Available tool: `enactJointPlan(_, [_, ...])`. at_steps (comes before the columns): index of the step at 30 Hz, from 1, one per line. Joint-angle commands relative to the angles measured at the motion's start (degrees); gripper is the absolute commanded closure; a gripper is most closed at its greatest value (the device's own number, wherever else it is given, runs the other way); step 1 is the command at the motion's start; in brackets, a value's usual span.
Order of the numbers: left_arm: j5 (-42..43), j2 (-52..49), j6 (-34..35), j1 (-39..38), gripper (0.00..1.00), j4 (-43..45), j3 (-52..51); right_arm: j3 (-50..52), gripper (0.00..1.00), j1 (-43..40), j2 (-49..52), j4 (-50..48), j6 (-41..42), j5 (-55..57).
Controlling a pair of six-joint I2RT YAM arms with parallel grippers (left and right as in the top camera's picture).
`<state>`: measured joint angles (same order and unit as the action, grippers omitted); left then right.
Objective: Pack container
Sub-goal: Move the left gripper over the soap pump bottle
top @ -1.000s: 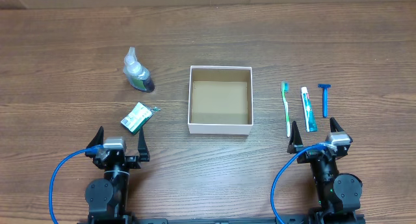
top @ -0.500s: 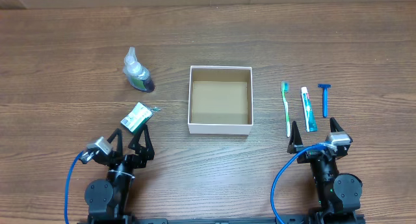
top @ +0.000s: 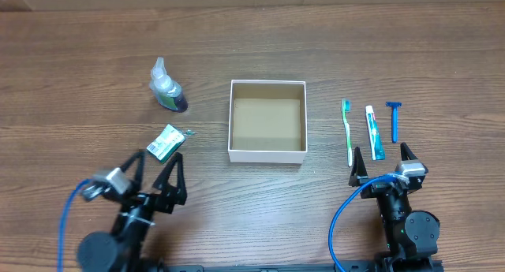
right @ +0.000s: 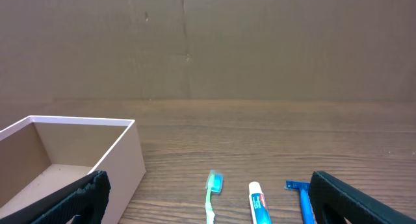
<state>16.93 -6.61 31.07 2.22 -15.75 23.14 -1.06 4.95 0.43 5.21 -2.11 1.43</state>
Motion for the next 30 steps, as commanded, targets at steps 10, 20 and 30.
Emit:
enactJointPlan(10, [-7.87,-43.50,-10.45,-0.37,0.00,-42.23,44.70,0.59,0.00,-0.20,-0.20,-0.39,0.39,-0.26])
enactJointPlan(20, [0.92,-60.17,-9.90,-0.37,0.00,-42.62,44.81,0.59,0.00,-0.20,-0.20,-0.39,0.39,-0.26])
enactJointPlan(30, [-2.58,-60.00,-19.41,-0.37,0.00,-42.45,44.81,0.59,0.00,-0.20,-0.20,-0.39,0.39,-0.26])
